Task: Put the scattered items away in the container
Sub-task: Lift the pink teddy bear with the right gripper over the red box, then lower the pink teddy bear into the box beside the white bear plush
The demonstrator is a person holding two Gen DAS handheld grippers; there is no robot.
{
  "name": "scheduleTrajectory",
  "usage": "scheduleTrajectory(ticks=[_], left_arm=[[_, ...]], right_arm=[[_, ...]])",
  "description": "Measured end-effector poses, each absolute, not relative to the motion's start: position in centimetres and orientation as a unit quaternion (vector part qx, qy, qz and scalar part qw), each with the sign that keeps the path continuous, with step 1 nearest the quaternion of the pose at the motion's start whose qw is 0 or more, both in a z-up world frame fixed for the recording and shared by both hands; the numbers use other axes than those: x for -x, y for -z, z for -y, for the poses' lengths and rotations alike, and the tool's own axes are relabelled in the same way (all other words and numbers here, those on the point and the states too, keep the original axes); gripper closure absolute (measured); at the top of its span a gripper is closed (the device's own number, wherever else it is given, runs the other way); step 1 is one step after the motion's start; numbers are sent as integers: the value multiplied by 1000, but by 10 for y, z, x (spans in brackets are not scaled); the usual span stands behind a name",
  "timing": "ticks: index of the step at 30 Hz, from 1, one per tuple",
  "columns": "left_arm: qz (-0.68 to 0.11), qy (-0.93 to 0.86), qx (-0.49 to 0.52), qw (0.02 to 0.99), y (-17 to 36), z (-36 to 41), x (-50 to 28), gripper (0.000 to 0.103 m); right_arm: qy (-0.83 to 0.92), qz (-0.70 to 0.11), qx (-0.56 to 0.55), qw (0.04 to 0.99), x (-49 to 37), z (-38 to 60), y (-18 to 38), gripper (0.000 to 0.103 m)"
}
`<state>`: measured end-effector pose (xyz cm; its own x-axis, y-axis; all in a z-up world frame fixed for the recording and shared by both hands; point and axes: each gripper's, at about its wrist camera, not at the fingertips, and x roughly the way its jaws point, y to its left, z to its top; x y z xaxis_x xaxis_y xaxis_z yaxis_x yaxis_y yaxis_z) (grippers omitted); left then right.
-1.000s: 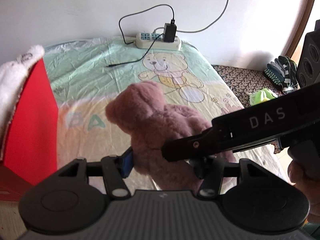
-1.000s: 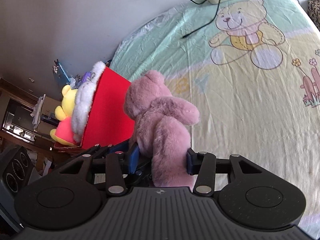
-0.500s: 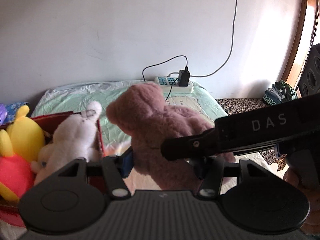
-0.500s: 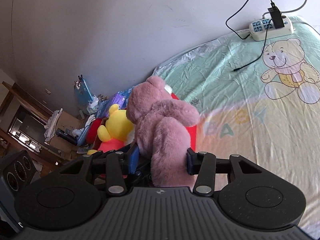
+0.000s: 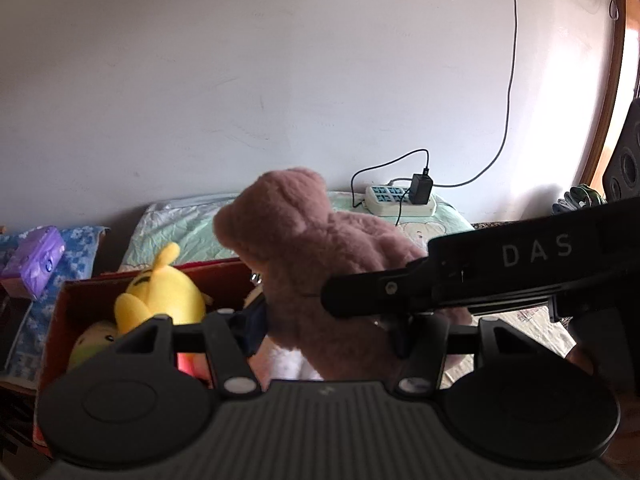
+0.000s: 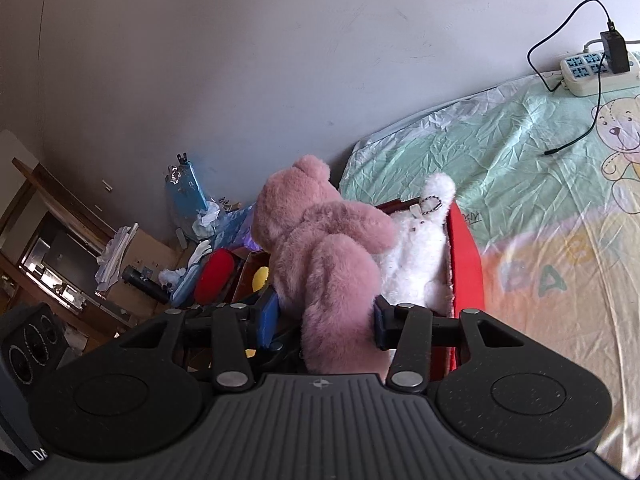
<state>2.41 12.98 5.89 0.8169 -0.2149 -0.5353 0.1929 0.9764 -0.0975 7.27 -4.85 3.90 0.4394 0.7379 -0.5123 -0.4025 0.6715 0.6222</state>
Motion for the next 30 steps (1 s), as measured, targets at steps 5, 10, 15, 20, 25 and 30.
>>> scheduleTrajectory(ticks=[5,10,15,20,25,30], left_arm=[[-299,102,13,949,-48,-157,-38,44],[-329,101,8,939,-29,-174,-51,44],[-348,98,4,932,-15,-186,-58,43],[-358,97,1,929,-7,-196,-63,41],[-370,94,3,924,-1,-203,-69,40],[-372,91,-6,924,0,-207,-73,40]], right_arm=[[-326,-408,-215,825,-75,24,-23,54],[-309,-431,-228,816,-78,10,-5,54],[-298,-434,-223,821,-77,-3,-2,54],[-284,-443,-203,826,-78,-13,0,54],[-279,-446,-200,827,-81,-19,1,54],[-275,-460,-200,820,-87,-30,7,54]])
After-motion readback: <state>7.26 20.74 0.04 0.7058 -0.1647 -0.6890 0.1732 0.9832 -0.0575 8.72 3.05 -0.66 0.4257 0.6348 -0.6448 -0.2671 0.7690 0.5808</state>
